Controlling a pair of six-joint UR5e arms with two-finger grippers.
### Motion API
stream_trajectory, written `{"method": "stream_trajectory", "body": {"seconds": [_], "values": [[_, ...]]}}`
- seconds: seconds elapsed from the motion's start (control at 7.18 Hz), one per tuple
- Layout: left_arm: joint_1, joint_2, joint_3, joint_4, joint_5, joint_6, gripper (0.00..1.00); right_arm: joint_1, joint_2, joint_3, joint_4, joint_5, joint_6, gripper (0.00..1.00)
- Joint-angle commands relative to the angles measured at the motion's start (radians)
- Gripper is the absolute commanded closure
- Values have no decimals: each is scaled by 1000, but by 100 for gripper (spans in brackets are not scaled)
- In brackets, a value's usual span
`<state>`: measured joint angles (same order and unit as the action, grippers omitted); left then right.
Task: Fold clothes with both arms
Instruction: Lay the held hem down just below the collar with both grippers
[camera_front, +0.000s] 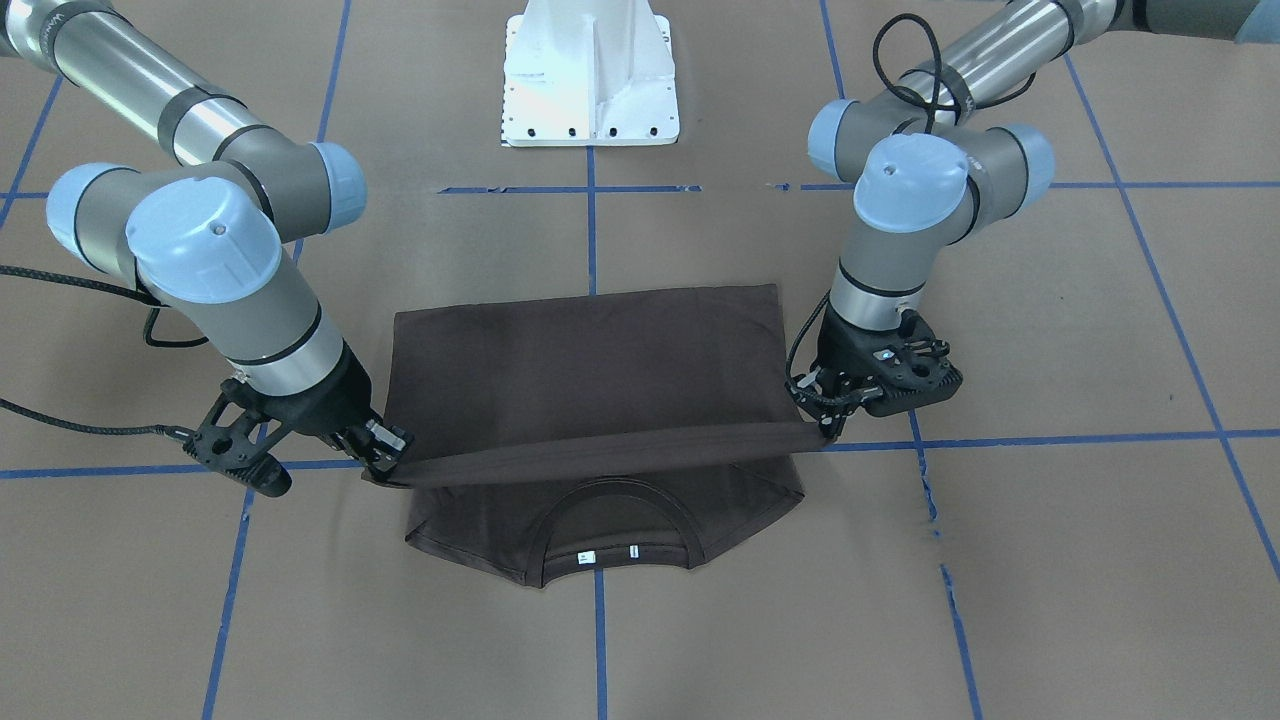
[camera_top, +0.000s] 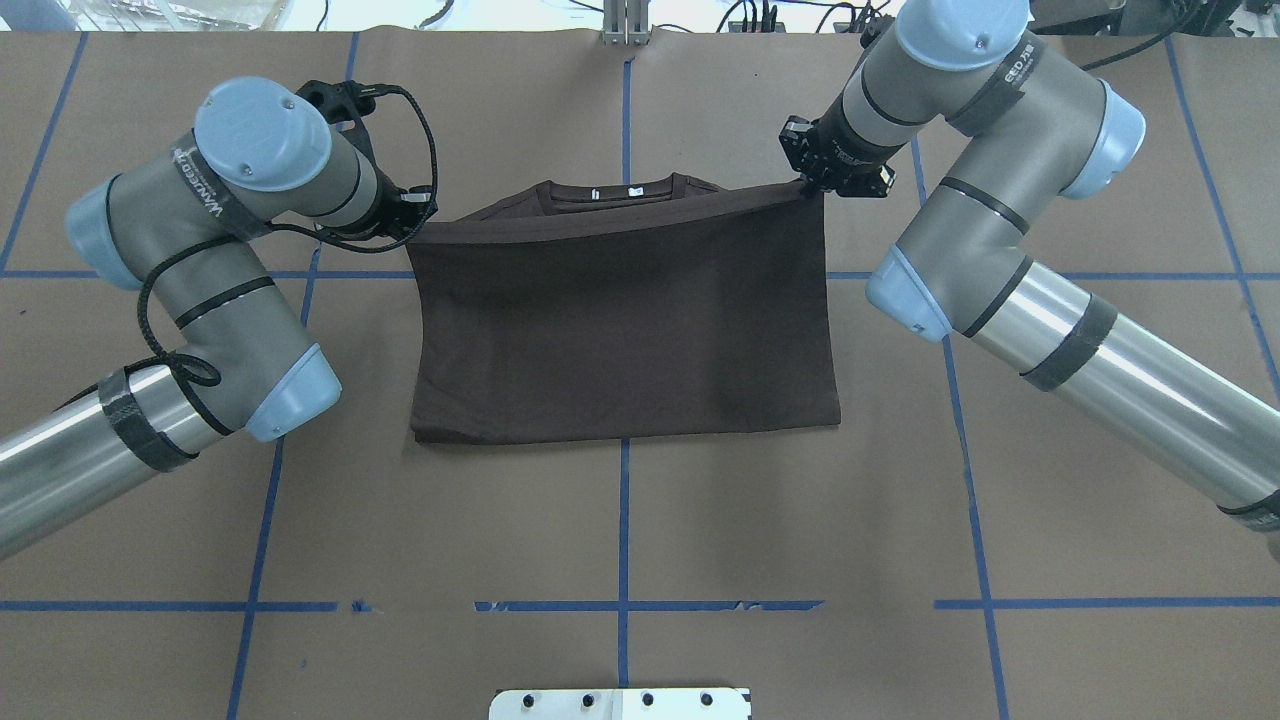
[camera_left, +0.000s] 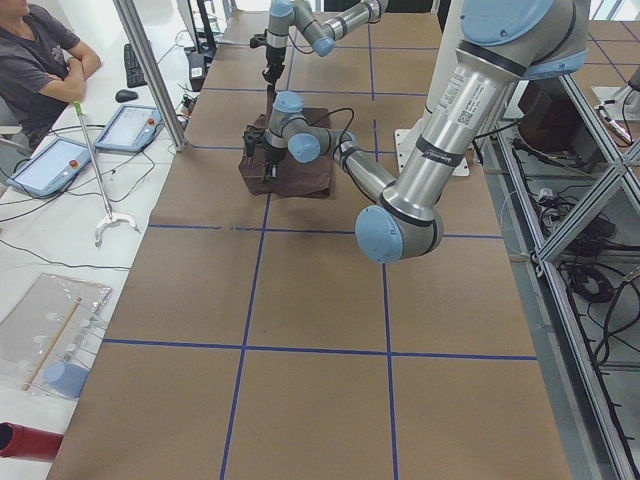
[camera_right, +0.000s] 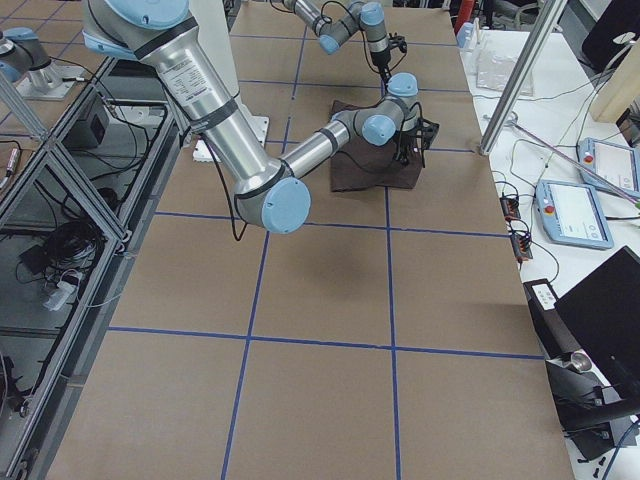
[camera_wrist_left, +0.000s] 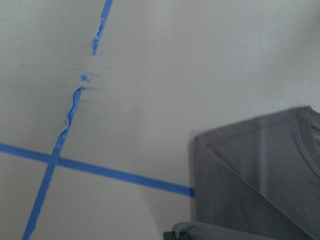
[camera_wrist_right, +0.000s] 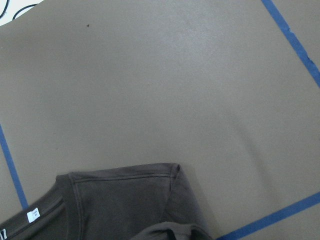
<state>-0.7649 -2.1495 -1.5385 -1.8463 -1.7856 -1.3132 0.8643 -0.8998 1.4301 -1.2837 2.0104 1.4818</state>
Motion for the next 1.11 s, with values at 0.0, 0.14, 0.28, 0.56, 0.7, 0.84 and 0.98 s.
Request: {"method": "stream_trajectory", "body": {"seconds": [0.0, 0.14, 0.28, 0.56, 0.7, 0.84, 0.98], "values": [[1, -26, 63, -51, 5, -24, 100, -1, 33, -80, 73, -30, -2, 100], [1, -32, 64, -51, 6, -24, 100, -1, 44, -95, 75, -33, -2, 100], [1, -38, 75, -51, 6, -24, 100, -1, 47, -111, 76, -35, -2, 100], [-1, -50, 107, -56, 12, -23, 100, -1, 52, -120, 76, -36, -3, 100], [-1, -52, 109, -60, 15, -23, 100, -1, 52, -122, 76, -39, -3, 100], [-1, -53, 109, -63, 15, -21, 100, -1, 52, -125, 76, -41, -3, 100], [-1, -55, 107, -64, 15, -21, 100, -2, 52, -125, 78, -39, -6, 100]]}}
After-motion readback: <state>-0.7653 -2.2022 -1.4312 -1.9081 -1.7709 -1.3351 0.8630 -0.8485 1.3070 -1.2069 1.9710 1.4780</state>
